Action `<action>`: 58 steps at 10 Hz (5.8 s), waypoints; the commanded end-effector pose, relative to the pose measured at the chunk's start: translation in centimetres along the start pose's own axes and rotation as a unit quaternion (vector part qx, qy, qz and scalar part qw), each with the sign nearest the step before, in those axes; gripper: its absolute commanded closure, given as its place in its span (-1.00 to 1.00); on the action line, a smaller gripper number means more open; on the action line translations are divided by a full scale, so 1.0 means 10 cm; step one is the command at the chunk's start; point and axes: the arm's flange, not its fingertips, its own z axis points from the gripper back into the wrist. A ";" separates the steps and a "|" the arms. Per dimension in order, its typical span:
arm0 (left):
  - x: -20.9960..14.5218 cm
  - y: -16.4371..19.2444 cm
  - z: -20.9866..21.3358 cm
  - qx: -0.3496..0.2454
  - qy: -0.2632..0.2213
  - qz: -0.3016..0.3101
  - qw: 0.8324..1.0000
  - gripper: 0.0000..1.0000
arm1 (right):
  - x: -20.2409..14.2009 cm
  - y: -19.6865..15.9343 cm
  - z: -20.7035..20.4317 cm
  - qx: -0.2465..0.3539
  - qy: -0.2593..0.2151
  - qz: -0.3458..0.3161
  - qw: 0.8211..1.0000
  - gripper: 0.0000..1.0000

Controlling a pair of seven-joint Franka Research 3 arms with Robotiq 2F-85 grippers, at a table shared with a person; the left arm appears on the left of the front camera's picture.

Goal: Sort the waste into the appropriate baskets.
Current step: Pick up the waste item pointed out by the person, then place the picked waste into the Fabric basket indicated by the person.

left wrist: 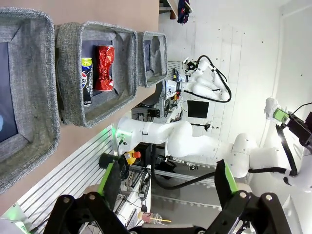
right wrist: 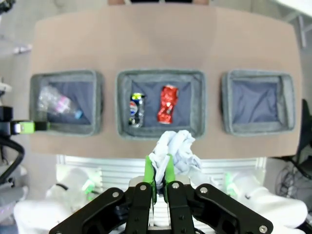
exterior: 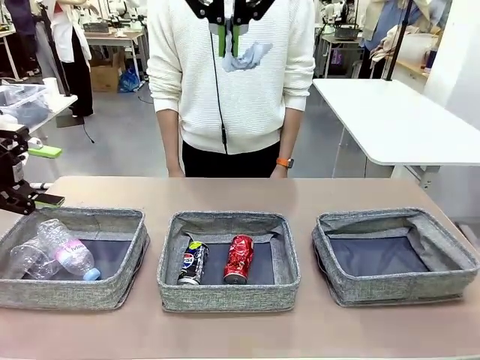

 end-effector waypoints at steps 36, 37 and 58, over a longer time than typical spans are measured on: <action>-0.04 -0.01 0.01 0.000 0.004 -0.003 1.000 -1.00 | 1.13 -3.09 -2.62 -0.036 0.208 -0.123 0.970 0.83; -0.04 -0.01 0.01 0.000 0.004 -0.003 1.000 -1.00 | 1.04 -3.20 -2.76 -0.016 0.196 -0.114 0.974 0.83; -0.04 -0.01 0.01 0.000 0.004 -0.003 1.000 -1.00 | 0.89 -3.41 -3.07 0.054 0.203 -0.103 0.972 -1.00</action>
